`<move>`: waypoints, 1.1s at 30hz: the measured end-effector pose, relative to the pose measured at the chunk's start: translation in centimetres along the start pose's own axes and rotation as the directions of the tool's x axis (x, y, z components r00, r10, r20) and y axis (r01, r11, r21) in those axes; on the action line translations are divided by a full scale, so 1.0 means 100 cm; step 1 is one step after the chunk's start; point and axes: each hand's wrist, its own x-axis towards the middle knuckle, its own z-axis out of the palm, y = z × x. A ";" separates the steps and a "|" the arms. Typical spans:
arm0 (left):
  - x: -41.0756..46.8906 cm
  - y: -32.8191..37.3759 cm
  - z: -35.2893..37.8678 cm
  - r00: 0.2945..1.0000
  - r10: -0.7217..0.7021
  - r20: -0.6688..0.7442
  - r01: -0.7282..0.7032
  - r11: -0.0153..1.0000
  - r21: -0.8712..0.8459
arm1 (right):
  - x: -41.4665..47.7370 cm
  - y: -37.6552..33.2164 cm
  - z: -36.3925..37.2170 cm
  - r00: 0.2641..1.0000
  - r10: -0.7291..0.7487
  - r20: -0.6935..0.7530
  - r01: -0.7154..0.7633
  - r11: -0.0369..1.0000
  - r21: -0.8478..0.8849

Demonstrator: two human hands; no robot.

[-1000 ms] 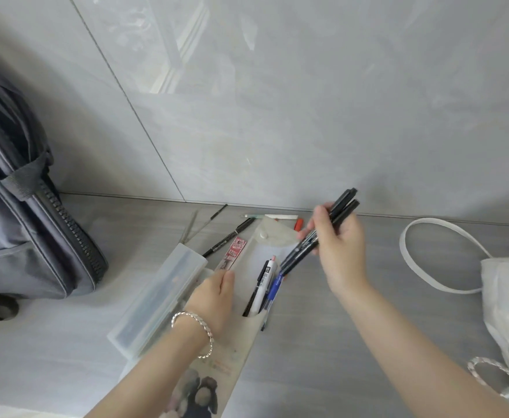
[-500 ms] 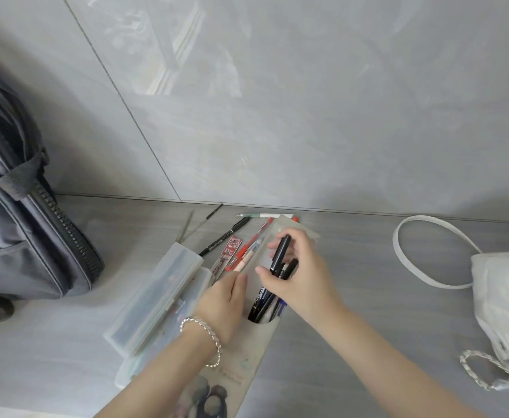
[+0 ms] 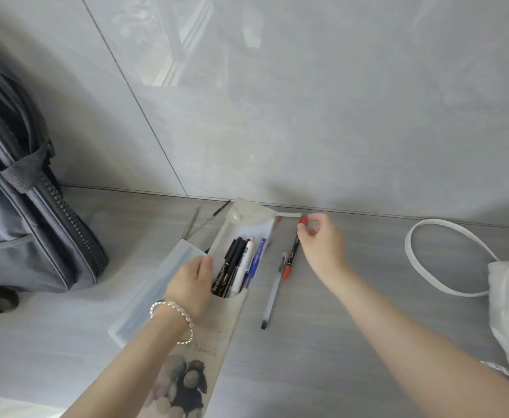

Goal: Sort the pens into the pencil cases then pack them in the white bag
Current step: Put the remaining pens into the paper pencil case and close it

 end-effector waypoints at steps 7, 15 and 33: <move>0.001 -0.007 -0.012 0.999 -0.015 -0.037 0.013 0.999 -0.043 | 0.044 0.018 0.032 0.941 0.301 0.156 -0.211 0.880 -0.426; -0.008 -0.015 -0.008 1.000 -0.017 0.001 0.017 0.999 -0.046 | -0.003 0.010 0.009 0.920 0.115 0.373 0.059 0.904 -0.424; -0.026 -0.020 0.004 0.998 -0.012 0.058 0.013 1.000 -0.022 | -0.061 -0.037 -0.014 0.946 -0.003 0.323 -0.225 0.711 0.666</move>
